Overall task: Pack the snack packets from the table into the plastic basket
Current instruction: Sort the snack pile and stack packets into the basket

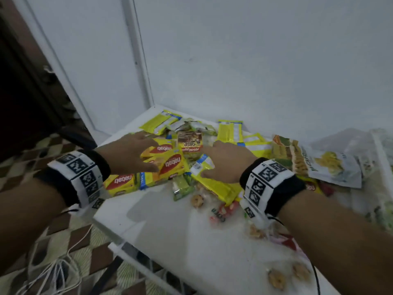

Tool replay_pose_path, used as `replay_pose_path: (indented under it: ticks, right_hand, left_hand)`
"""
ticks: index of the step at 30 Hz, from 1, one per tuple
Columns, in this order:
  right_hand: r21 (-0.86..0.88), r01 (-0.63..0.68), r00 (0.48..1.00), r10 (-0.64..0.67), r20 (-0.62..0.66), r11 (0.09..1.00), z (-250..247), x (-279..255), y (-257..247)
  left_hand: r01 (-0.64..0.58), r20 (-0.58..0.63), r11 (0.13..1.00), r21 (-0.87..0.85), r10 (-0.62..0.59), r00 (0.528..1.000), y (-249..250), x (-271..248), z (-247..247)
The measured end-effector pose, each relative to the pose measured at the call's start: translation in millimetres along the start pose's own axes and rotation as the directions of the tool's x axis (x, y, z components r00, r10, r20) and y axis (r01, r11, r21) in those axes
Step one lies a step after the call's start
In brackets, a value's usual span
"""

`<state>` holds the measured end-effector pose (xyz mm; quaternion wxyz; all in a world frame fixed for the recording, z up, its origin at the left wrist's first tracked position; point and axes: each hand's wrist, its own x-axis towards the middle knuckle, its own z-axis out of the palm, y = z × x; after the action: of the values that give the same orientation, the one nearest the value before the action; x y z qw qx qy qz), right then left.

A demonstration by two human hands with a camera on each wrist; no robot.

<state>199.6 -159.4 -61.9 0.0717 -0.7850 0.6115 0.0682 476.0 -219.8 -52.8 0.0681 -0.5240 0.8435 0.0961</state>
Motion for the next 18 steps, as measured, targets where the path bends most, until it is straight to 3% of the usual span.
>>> replay_pose_path:
  ticks: [3, 8, 11, 14, 18]
  right_hand:
    - [0.019, 0.025, 0.999, -0.024, -0.027, 1.000, -0.4, 26.7, -26.6]
    - [0.026, 0.123, 0.992, -0.124, 0.026, 0.992, 1.0, 71.0, -72.7]
    - [-0.026, 0.091, 0.986, -0.086, 0.144, 0.996, 7.0, 85.7, -90.6]
    - [-0.110, 0.072, 0.982, -0.051, 0.184, 0.991, 4.7, 90.6, -93.3]
    - [-0.043, -0.016, 0.968, 0.026, 0.251, 0.999, -10.0, 91.2, -87.3]
  left_hand:
    - [0.058, 0.165, 0.994, 0.092, -0.073, 0.984, -39.9, -3.3, 3.0]
    - [0.054, 0.332, 0.982, 0.179, -0.112, 0.937, -83.3, 3.3, 7.6]
    - [-0.011, 0.348, 0.985, 0.173, -0.051, 0.936, -92.1, 10.0, 16.6]
    - [-0.103, 0.346, 0.982, 0.158, 0.042, 0.937, -96.1, 22.0, 15.7]
    - [-0.204, 0.337, 0.969, 0.137, 0.148, 0.930, -102.3, 41.6, -10.9]
